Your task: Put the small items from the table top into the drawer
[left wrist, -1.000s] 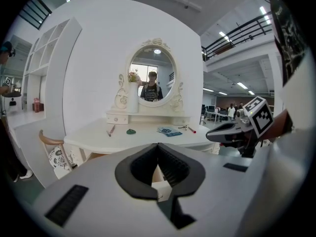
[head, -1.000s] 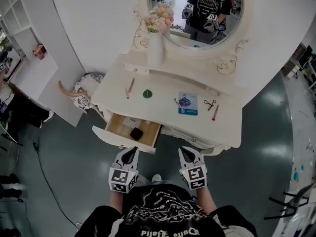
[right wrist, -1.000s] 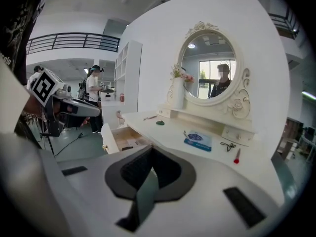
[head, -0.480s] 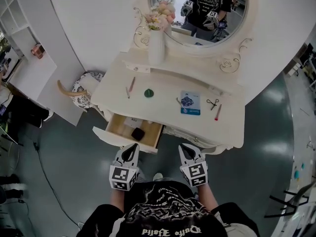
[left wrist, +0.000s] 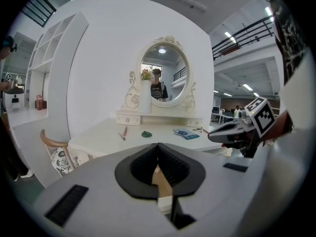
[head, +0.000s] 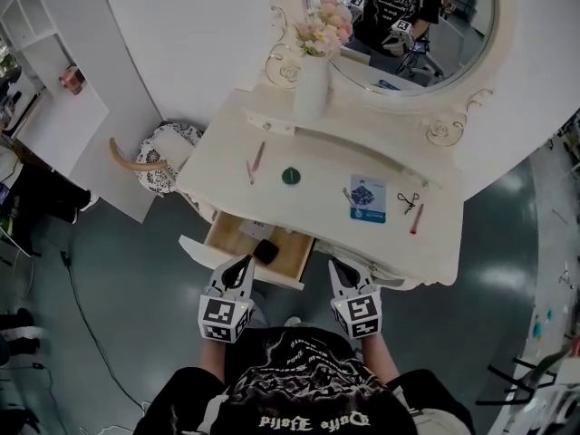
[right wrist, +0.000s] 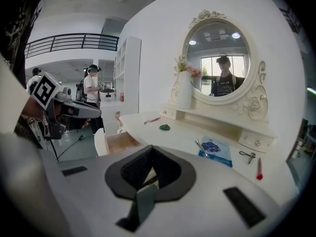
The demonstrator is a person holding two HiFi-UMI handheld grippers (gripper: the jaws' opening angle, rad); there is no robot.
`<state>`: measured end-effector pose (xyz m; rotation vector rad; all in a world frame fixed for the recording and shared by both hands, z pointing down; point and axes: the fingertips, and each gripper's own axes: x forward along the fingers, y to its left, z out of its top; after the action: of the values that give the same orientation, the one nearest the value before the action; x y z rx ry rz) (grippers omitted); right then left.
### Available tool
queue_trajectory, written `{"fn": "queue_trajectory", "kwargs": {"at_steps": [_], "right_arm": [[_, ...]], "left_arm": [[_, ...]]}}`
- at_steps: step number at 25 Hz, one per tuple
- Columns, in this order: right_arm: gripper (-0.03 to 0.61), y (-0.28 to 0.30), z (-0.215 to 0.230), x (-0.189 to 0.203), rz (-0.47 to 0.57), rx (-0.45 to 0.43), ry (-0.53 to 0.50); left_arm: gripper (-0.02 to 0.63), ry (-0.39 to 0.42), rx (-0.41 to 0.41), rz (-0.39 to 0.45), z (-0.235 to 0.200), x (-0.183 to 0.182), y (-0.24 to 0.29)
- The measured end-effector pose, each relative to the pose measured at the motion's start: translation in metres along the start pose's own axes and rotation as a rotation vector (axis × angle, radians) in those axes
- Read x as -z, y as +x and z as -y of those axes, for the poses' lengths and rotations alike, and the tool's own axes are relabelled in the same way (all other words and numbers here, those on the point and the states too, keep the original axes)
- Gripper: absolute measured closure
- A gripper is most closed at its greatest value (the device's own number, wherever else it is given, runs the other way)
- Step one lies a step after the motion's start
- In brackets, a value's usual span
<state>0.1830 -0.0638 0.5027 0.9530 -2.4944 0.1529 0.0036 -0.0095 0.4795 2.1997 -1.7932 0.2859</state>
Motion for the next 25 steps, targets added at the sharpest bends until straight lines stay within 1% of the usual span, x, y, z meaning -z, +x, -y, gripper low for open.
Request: {"fn": "queue_trajectory", "kwargs": {"at_steps": [5, 11, 14, 22, 25], "right_arm": [[0.568, 0.032, -0.003, -0.021, 0.001, 0.005, -0.003], [0.568, 0.064, -0.008, -0.043, -0.005, 0.033, 0.002], [0.568, 0.077, -0.014, -0.049, -0.008, 0.046, 0.018], [0.568, 0.109, -0.035, -0.061, -0.020, 0.092, 0.080], [0.568, 0.120, -0.040, -0.065, -0.029, 0.113, 0.099]], "left_arm": [[0.598, -0.003, 0.003, 0.006, -0.037, -0.012, 0.015], [0.598, -0.005, 0.034, 0.011, -0.075, -0.027, 0.033], [0.598, 0.002, 0.055, 0.010, -0.090, -0.031, 0.039], [0.598, 0.022, 0.120, -0.027, -0.130, -0.028, 0.048], [0.598, 0.028, 0.146, -0.027, -0.143, -0.031, 0.053]]}}
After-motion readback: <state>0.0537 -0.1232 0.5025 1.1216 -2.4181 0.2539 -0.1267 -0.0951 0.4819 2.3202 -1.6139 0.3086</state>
